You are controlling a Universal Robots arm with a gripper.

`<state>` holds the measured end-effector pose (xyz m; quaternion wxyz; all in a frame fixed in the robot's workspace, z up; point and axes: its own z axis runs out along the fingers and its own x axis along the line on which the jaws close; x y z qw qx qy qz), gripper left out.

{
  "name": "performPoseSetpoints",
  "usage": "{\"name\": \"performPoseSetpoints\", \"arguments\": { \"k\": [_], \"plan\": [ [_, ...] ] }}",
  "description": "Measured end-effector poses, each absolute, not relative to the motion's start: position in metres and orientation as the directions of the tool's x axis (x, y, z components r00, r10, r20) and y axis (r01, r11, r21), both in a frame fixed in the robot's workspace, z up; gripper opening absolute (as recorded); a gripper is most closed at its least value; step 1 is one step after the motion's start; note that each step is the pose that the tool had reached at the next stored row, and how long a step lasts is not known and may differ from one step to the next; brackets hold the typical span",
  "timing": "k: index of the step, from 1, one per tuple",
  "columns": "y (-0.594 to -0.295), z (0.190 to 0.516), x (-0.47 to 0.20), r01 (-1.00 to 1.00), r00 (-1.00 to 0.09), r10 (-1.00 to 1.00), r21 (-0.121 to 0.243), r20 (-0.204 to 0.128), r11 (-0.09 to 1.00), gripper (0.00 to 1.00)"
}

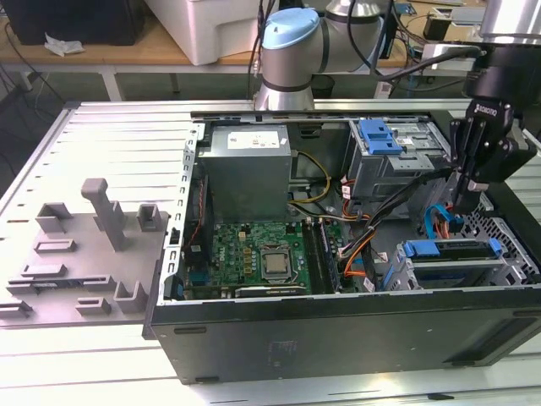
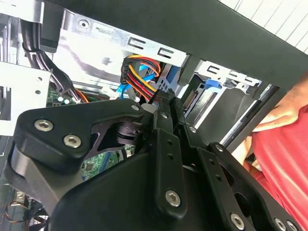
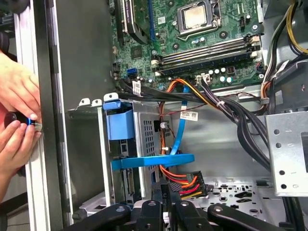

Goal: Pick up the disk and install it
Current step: 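Insert the first disk wire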

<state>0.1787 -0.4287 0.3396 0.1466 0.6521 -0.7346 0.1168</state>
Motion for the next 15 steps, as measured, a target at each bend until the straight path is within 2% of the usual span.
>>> {"name": "performPoseSetpoints", "arguments": {
  "k": [15],
  "plan": [
    [-0.453,0.345,0.177,-0.994,-0.1,-0.945,0.015,0.31,0.11,0.17]
  ]
}}
